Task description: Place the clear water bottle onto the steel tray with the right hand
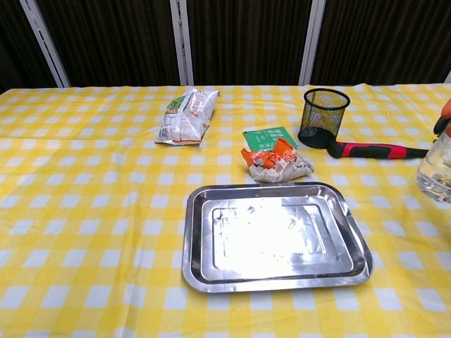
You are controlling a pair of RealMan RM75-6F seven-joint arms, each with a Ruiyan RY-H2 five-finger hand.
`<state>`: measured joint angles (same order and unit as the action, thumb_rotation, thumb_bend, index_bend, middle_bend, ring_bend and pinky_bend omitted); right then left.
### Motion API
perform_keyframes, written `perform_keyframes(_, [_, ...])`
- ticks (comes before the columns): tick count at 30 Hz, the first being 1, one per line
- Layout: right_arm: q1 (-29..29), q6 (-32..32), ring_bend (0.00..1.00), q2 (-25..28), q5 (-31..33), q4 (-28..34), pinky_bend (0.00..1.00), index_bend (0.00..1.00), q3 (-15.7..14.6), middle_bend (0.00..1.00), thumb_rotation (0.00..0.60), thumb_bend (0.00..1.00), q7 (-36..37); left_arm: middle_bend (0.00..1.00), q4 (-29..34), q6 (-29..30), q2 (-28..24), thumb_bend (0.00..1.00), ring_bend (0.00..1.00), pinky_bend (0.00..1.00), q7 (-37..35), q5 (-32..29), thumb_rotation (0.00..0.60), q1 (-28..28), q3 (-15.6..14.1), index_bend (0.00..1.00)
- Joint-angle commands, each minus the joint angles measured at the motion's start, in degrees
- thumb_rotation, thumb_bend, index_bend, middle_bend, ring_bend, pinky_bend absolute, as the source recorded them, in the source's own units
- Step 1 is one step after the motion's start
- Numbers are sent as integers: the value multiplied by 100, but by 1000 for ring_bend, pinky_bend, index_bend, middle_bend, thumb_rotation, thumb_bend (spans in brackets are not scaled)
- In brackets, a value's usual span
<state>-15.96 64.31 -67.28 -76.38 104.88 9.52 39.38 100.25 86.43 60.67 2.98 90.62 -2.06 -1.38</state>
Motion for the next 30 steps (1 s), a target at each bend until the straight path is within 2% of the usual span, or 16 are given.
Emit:
perform_keyframes(1, [-143,-85,416,-197,-111,231,0,1000,-5,816,600,1000,-342,0,-5,11,-9,182,0,0,-31,1,600,1,5,47])
perform_keyframes(7, [-518,-290,416,-833,102,729,0,1000,26,816,600,1000,-1394,0,-35,68,-64,182,0,0,-201,37,600,12,12,45])
perform_keyframes(15, [-1072,-305,416,-1987,981,1077,0,1000,226,816,600,1000,-2972,0,-91,61,-132,182,0,0,-392,62,600,-3,9,46])
perform_keyframes(18, [-1162,-195,416,-2222,1258,1112,0,1000,259,816,600,1000,-3364,0,-110,72,-158,183,0,0,-470,54,600,-1,15,46])
perform_keyframes(24, [-970,77,416,-2066,1552,1109,0,1000,225,816,600,1000,-3439,0,-137,90,-186,182,0,0,-571,2,600,9,39,44])
perform_keyframes(30, [-538,84,416,-1213,1398,893,0,1000,233,816,600,1000,-2583,0,-95,68,-143,182,0,0,-416,55,600,4,6,44])
